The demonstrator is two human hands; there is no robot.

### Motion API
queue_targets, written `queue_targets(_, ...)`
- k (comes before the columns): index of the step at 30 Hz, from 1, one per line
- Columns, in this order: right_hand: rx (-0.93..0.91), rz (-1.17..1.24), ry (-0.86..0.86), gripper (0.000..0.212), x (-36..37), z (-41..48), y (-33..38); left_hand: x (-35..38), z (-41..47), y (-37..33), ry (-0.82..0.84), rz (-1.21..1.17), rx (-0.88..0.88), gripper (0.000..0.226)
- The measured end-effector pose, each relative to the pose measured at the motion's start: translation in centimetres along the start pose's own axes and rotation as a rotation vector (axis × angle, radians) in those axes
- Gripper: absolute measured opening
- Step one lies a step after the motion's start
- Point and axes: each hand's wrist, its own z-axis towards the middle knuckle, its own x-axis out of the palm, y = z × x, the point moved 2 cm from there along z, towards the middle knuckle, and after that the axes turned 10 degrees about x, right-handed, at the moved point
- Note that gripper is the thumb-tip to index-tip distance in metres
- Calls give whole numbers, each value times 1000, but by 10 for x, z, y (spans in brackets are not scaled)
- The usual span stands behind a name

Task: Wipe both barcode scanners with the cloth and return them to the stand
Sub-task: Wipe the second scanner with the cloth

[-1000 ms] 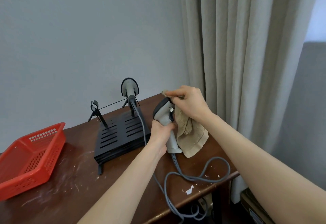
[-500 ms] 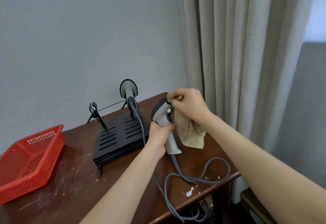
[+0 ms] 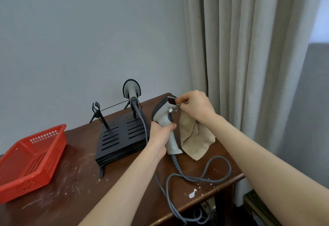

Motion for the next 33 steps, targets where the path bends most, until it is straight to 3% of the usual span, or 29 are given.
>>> queue_targets(2,36,-52,-39,23,-4,1,-3,-1,0,2,-20,13,-7,46)
queue_targets(4,-8,95,-76,22,-7,1,0,0,-1,0,-23,13,-2,45)
queue_targets(7,-55,248,25,21,-4,-8,10,2,-2,-3,5,-18,-1,49)
queue_targets(12,73,-128,-61,25,-9,4,-3,-4,-2,-2,-15,-1,-13,46)
queue_targets(14,25,-39,-132,27,-14,4,-1,-4,-2,-4,-28,5,-8,47)
queue_targets(16,-63,87,-74,23,-8,0,10,-6,-2,-7,-35,13,-6,49)
queue_targets(18,-69,52,10,22,1,-1,13,-7,-2,-9,-27,14,-3,48)
queue_targets(21,33,-74,-71,28,-1,6,7,-12,-2,-12,-27,-3,9,42)
queue_targets(23,4,1,-121,28,-5,7,10,-16,0,-16,-33,-16,17,40)
queue_targets(27,-79,76,-12,25,-1,3,25,-21,0,-27,-25,-8,39,39)
queue_targets(30,14,87,-100,22,-6,11,17,-28,1,-40,-52,-1,66,43)
queue_targets(33,97,199,-63,21,-7,17,9,-43,5,-57,-90,16,103,50)
